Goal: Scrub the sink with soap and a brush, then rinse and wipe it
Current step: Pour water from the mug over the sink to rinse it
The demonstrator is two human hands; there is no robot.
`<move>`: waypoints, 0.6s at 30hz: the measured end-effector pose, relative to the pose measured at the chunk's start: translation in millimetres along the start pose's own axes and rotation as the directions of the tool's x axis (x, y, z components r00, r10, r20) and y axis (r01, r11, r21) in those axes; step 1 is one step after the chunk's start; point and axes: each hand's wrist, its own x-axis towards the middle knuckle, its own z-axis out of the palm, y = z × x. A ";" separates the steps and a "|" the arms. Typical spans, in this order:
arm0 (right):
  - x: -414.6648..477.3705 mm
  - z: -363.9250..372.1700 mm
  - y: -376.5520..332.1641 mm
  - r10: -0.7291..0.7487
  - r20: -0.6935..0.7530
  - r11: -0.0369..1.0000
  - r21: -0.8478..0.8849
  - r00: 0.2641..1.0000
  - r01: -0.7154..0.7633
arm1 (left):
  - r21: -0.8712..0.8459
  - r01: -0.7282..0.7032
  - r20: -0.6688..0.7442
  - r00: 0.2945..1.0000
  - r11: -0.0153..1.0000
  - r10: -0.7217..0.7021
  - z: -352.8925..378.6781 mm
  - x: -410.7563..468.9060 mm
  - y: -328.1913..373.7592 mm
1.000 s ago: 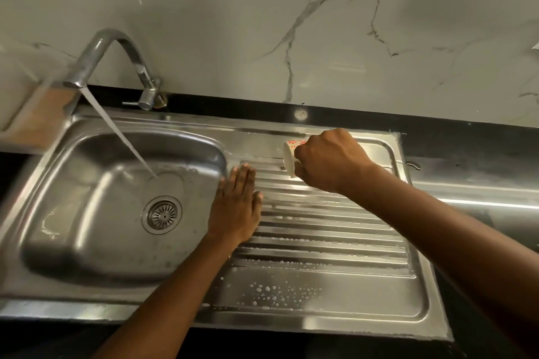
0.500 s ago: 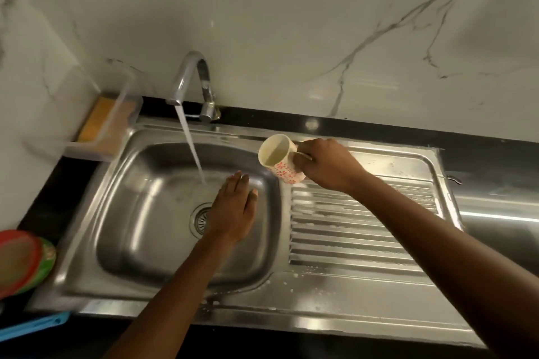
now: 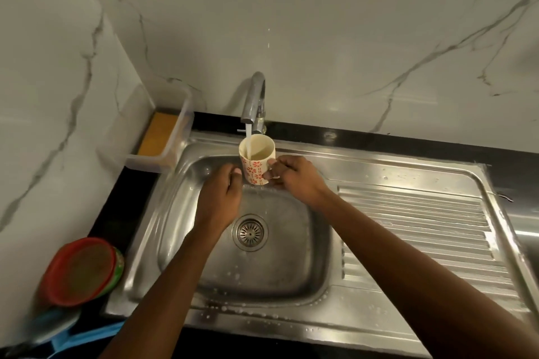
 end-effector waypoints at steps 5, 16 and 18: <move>5.2 16.4 -1.7 -0.013 -0.027 0.996 0.082 1.000 0.016 | -0.018 -0.022 0.019 1.000 1.000 0.023 -12.2 3.7 -3.3; 8.5 26.5 2.9 -0.023 -0.054 0.994 0.105 0.998 0.028 | -0.036 -0.050 0.027 0.998 0.998 0.051 -21.1 2.7 -6.4; 8.7 28.1 3.4 -0.018 -0.057 0.994 0.107 0.998 0.024 | -0.034 -0.056 0.024 0.998 0.998 0.057 -21.9 2.2 -7.6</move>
